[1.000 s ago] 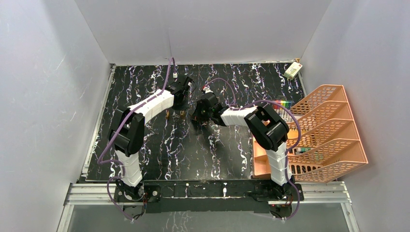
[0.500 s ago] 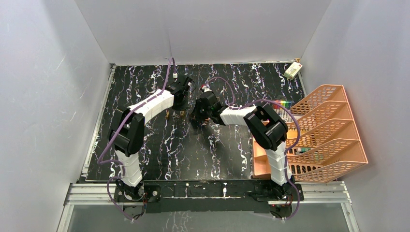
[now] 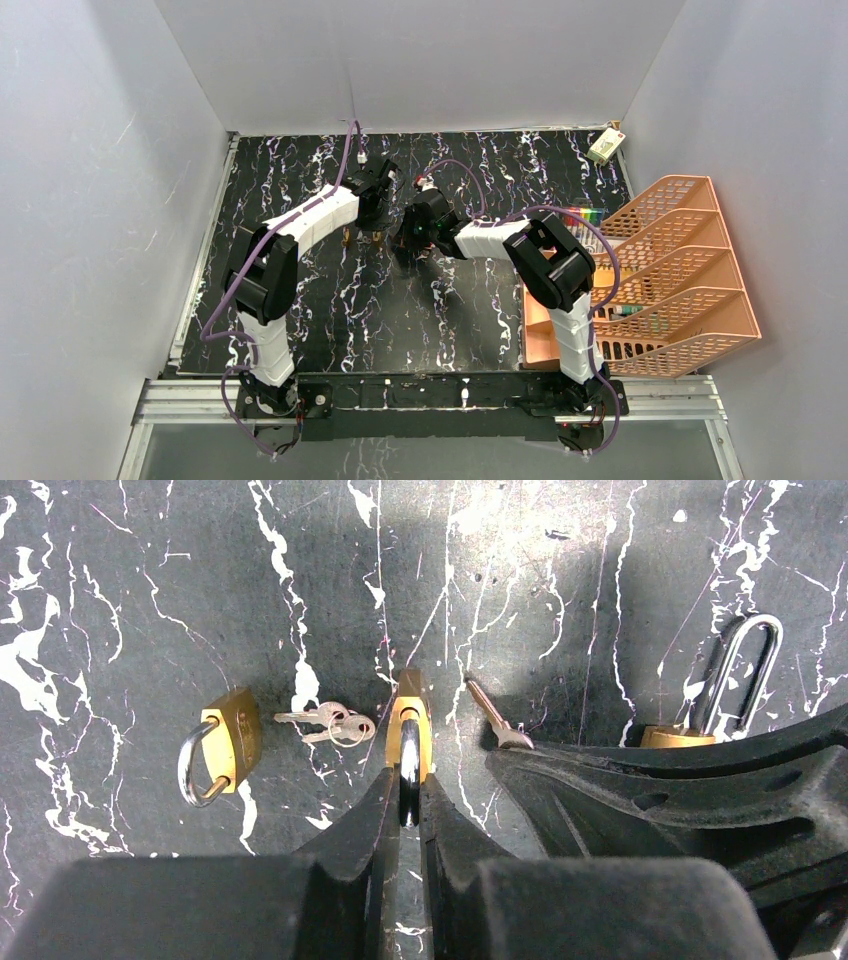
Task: Lock with the key
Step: Place the key at the center of the board.
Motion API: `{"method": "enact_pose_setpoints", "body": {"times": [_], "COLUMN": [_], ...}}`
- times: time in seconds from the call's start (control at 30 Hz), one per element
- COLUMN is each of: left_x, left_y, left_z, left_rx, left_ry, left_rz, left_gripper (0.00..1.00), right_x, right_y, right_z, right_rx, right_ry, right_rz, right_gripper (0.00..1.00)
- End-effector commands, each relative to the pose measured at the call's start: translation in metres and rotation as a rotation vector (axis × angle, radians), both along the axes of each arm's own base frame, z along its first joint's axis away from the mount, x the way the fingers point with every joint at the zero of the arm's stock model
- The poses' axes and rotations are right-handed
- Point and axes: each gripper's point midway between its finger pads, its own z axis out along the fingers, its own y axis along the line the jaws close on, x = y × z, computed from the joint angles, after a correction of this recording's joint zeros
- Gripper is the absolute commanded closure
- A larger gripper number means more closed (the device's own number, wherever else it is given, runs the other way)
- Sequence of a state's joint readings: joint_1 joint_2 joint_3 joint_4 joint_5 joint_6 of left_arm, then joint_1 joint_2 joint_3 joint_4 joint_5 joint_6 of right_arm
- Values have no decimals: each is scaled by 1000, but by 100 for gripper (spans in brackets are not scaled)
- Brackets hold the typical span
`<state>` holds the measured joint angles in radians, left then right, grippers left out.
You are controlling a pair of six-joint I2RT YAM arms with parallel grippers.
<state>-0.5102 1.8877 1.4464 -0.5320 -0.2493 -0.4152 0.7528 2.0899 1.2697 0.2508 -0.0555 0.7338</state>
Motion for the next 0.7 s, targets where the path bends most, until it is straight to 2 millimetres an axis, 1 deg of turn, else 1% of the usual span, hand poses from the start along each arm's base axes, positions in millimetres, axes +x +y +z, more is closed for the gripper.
{"method": "enact_pose_setpoints", "body": {"times": [0.0,0.07,0.2,0.3,0.37,0.5,0.6,0.67], "left_x": [-18,-18,-18,-17,-17,-14,-10,-9], "left_y": [4,5,6,7,7,8,8,9], "left_z": [12,12,13,14,16,20,25,29], "left_rx": [-6,-6,-2,5,10,13,18,24], "left_ry": [23,23,22,14,12,1,-12,-19], "left_rz": [-5,-3,-1,2,1,-3,-5,-7], "left_gripper": [100,98,88,77,71,67,65,64], "right_x": [15,14,13,12,11,9,8,7], "right_y": [11,12,13,12,11,6,0,-2], "right_z": [17,16,14,11,10,10,10,11], "right_rx": [47,48,48,42,42,34,18,10], "right_ry": [-52,-50,-40,-31,-28,-25,-27,-25], "right_rz": [-3,4,12,10,10,-1,-22,-28], "right_gripper": [100,100,99,92,88,79,65,58]}}
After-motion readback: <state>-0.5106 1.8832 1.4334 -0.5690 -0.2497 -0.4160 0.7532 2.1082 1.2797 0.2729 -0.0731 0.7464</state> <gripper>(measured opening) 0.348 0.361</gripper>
